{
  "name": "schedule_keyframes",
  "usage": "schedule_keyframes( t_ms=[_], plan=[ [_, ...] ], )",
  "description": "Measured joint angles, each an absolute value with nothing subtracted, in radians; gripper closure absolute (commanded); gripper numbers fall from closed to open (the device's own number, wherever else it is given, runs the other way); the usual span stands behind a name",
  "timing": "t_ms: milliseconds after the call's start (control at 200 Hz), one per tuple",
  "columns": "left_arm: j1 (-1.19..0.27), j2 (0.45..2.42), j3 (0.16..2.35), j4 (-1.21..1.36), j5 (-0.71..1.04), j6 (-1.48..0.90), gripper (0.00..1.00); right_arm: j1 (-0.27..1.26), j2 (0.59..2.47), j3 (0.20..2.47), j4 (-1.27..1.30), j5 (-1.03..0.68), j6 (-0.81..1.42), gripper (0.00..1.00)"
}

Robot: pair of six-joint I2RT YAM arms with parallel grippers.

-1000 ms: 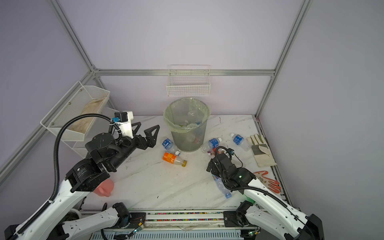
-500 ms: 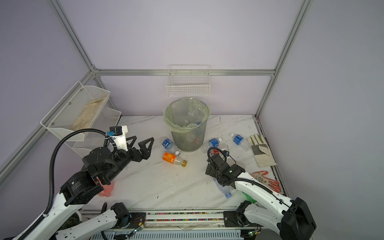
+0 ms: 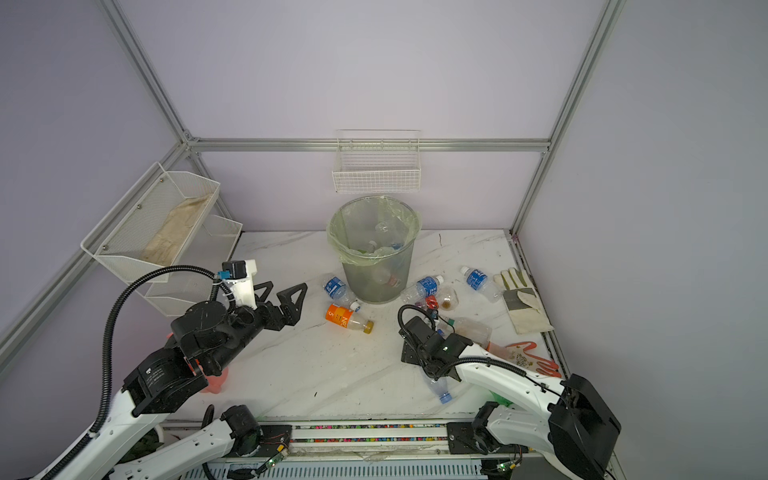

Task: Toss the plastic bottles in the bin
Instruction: 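Close the right gripper on the neck of the crumpled blue-label bottle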

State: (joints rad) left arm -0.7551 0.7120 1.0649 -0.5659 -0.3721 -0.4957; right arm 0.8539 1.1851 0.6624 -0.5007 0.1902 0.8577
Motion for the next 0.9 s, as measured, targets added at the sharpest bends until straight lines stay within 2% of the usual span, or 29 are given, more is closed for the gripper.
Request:
schedule_keyframes(
  t_ms=[250, 500, 900],
  plan=[
    [-0.755, 0.690, 1.051, -0.574, -0.375, -0.498, 0.00, 0.871, 1.217, 0.661, -0.455, 0.191, 0.861, 0.43],
    [-0.755, 0.653, 1.024, -0.595, -0.382, -0.513, 0.00, 0.873, 1.209, 0.658, -0.428, 0.204, 0.867, 0.65],
    [-0.755, 0.612, 0.927, -0.625, -0.370, -0.570, 0.00, 0.878, 1.129, 0.656, -0.476, 0.205, 0.875, 0.79]
  ],
)
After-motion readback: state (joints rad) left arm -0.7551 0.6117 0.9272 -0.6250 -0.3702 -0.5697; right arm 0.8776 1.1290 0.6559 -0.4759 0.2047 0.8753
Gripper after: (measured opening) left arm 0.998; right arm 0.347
